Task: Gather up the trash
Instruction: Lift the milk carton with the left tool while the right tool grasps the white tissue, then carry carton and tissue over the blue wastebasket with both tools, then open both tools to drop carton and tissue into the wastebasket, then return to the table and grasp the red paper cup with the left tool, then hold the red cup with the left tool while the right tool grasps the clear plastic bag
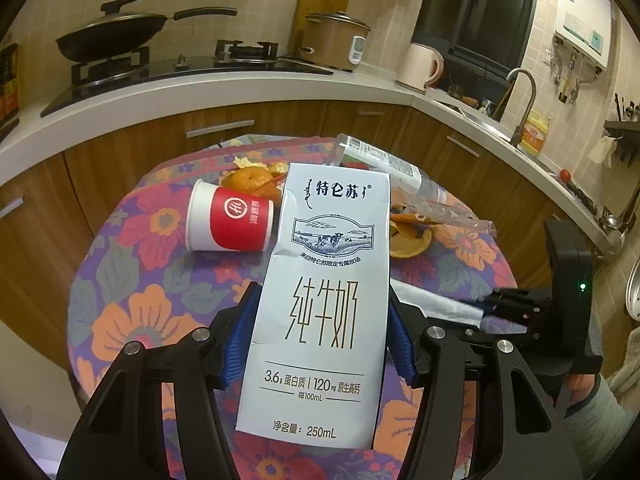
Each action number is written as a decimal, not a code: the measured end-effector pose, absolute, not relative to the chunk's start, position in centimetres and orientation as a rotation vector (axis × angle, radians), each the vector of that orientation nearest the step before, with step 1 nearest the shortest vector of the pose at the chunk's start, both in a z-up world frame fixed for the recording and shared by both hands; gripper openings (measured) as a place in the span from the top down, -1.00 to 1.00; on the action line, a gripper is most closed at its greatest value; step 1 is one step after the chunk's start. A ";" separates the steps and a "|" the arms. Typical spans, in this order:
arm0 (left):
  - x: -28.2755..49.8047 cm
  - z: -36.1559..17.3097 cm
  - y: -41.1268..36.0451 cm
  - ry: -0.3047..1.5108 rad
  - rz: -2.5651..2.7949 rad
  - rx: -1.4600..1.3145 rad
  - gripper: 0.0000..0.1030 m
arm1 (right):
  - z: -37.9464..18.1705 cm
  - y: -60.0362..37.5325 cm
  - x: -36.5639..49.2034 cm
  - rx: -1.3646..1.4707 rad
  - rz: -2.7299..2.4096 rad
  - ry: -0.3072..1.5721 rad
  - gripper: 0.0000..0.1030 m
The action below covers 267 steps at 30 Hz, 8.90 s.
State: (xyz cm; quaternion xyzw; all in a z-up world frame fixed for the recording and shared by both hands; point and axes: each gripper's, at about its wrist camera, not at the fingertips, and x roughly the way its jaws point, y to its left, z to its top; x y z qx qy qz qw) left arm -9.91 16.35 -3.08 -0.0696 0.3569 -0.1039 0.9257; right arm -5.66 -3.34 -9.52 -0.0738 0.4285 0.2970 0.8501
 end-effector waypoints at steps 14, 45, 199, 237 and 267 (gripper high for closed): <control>-9.0 -0.2 13.4 0.657 -0.233 -0.138 -0.07 | -4.3 -6.5 -8.8 -0.126 0.680 0.735 0.98; 3.0 1.0 -7.3 0.678 -0.341 -0.122 -0.07 | -1.3 -29.0 4.9 0.065 0.281 0.599 0.98; -3.8 -5.1 22.4 0.758 -0.270 -0.453 0.99 | -2.2 -6.5 -4.7 -0.394 0.468 0.631 -0.13; -6.8 -3.7 15.6 0.683 -0.377 -0.395 0.99 | -2.9 -10.1 -4.9 -0.301 0.634 0.718 0.67; -7.3 -3.6 16.8 0.664 -0.384 -0.423 0.99 | -2.4 -4.1 1.5 -0.302 0.549 0.765 0.62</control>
